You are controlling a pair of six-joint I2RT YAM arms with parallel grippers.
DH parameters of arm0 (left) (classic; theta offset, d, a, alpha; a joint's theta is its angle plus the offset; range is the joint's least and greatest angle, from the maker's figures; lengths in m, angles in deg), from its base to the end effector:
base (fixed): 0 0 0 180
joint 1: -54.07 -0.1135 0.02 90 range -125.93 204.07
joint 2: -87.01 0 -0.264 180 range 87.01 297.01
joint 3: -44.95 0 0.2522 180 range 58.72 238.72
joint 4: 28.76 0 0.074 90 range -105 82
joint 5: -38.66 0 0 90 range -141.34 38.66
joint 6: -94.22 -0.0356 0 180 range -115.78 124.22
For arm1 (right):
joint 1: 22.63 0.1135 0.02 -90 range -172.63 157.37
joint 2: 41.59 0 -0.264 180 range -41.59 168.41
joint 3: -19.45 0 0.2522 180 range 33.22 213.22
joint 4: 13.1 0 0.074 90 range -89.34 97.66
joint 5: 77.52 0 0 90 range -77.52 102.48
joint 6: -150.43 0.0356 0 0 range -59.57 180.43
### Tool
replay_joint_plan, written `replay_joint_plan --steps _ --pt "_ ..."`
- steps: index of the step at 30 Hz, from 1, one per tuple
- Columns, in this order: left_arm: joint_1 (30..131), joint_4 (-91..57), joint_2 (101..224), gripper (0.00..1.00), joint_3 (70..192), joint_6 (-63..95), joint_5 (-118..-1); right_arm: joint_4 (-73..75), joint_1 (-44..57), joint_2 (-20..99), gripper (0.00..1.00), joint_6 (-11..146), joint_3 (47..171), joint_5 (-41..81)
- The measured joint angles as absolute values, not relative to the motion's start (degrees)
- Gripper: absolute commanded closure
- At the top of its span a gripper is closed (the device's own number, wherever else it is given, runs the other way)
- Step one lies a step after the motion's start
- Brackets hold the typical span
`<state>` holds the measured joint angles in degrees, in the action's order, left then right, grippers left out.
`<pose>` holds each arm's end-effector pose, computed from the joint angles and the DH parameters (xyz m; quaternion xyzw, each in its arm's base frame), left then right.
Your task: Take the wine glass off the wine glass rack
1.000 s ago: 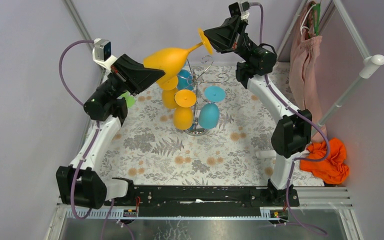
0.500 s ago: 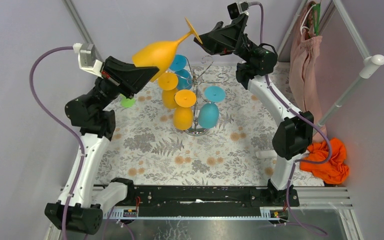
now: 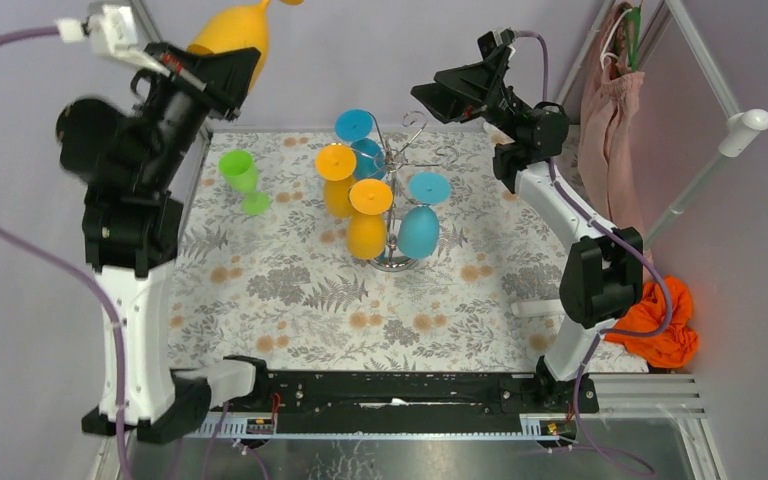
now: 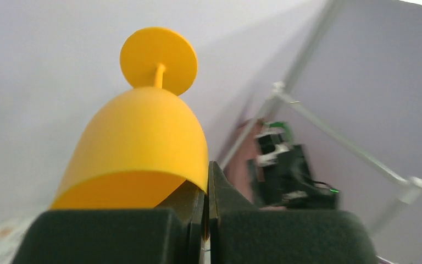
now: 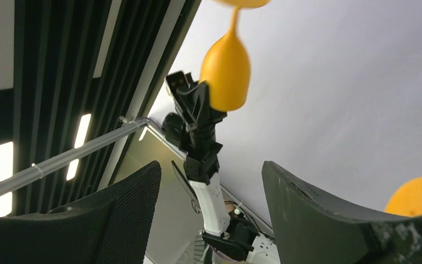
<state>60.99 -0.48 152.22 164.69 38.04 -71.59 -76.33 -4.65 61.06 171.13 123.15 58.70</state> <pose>0.1494 -0.0305 0.6061 0.0243 0.5403 -0.3780 0.7514 0.3466 0.1395 0.4646 -0.1159 0.4182 0.8461 0.3095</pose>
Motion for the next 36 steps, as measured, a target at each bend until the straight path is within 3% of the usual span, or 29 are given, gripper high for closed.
replay_joint_plan --steps 8,15,27,36 --pt "54.4 29.9 172.6 1.0 186.3 31.4 -57.0 -76.2 -8.0 58.2 0.24 170.9 117.7 60.1" --pt "42.5 44.2 179.8 1.0 186.4 30.7 -57.8 -76.5 -8.9 57.7 0.24 170.9 116.0 60.2" --pt "44.3 46.7 185.7 1.0 184.6 27.7 -65.4 -78.7 -9.1 58.5 0.25 171.7 114.2 60.2" --pt "54.3 50.4 197.2 1.0 187.6 23.6 -62.5 -79.0 -9.3 59.5 0.24 171.7 113.7 60.2"
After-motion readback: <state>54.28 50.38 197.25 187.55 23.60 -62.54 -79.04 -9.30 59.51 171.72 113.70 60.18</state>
